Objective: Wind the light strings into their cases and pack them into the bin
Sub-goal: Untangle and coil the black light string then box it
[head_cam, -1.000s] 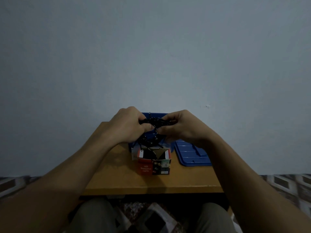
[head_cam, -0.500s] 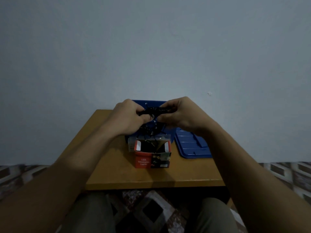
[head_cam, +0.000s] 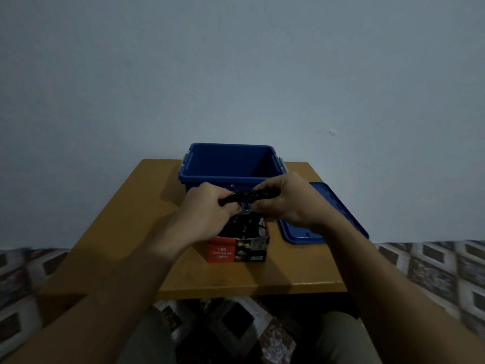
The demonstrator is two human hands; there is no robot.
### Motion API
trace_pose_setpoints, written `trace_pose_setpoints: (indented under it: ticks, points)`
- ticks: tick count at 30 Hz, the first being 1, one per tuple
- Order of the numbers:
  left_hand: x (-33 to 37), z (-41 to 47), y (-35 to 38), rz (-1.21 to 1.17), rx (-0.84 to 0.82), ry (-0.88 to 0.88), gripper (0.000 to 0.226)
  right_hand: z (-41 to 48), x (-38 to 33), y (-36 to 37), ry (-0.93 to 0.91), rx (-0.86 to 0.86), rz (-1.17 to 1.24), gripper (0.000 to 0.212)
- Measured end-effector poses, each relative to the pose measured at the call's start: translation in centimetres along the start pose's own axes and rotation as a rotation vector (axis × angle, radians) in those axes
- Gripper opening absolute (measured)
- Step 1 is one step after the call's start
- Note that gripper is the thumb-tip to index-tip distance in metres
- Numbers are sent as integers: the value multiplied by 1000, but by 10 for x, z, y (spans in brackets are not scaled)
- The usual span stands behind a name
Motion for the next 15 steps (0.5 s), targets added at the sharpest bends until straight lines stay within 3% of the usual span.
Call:
trace_pose_setpoints:
  ticks: [5,10,15]
  points:
    - [-9,-3,10,89,52,-4,3,6,8,13,-10,43,-177,21]
    - [-15,-8,15,259,99,21,20,5,11,25,-20,15,-323,20]
    - [-25,-12,20,343,22,52,14,0,18,37,-4,-47,-400,26]
Point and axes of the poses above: each hand's wrist, its own z-axis towards the middle knuckle, its own y-axis out of the palm, x = y × z, the point moved 4 cm from there along z, towards the middle knuckle, and after that the axes turned 4 degrees about y, right-handed, at the moved point
